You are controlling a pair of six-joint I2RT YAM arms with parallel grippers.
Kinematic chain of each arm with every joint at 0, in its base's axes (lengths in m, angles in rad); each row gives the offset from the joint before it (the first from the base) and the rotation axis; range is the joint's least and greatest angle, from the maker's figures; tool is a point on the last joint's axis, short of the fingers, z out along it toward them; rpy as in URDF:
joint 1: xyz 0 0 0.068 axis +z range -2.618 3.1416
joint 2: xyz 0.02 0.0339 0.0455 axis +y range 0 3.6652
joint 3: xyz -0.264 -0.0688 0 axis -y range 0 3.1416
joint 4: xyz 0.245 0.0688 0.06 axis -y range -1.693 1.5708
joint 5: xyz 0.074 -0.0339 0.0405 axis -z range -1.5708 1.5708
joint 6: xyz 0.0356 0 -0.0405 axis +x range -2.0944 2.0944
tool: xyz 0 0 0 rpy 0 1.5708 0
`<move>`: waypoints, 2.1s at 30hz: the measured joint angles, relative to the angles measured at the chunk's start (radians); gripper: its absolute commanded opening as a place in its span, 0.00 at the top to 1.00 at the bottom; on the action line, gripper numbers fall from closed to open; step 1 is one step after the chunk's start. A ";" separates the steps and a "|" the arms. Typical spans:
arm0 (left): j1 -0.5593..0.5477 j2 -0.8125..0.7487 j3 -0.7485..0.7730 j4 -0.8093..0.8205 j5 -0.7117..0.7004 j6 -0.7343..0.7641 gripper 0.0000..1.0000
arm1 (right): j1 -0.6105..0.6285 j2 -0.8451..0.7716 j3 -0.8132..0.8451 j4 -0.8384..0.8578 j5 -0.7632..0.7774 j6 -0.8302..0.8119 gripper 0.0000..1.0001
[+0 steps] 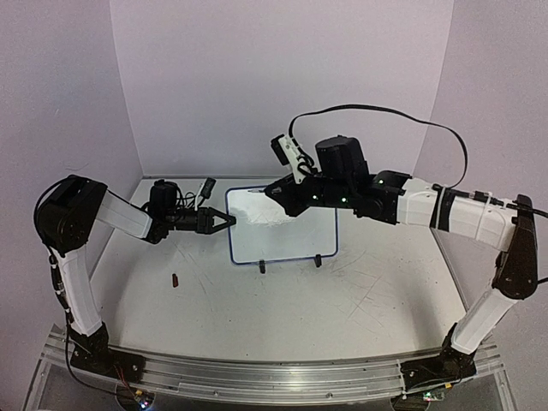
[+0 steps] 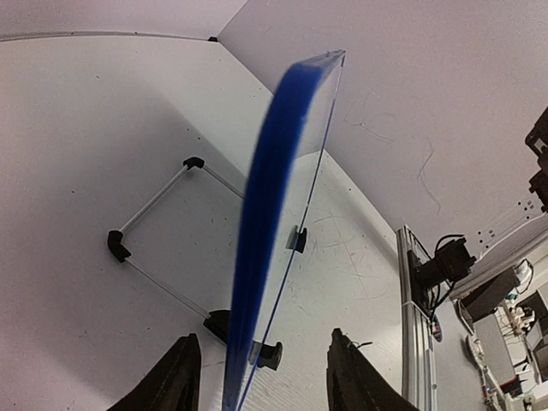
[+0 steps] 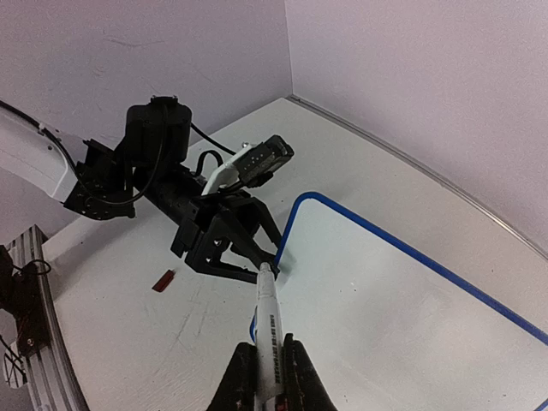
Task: Write a sentence on the whiteboard
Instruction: Hold the whiteboard at the center of the board, then write a sentence on the whiteboard.
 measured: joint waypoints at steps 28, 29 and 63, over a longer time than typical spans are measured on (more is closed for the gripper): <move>0.005 0.020 0.011 0.027 0.054 0.080 0.93 | 0.086 0.148 0.104 -0.026 0.207 -0.004 1.00; 0.005 0.025 0.016 0.027 0.054 0.082 0.94 | 0.086 0.152 0.108 -0.027 0.207 -0.004 1.00; 0.006 0.041 0.031 0.043 0.063 0.150 1.00 | 0.148 0.237 0.171 -0.032 0.338 0.018 1.00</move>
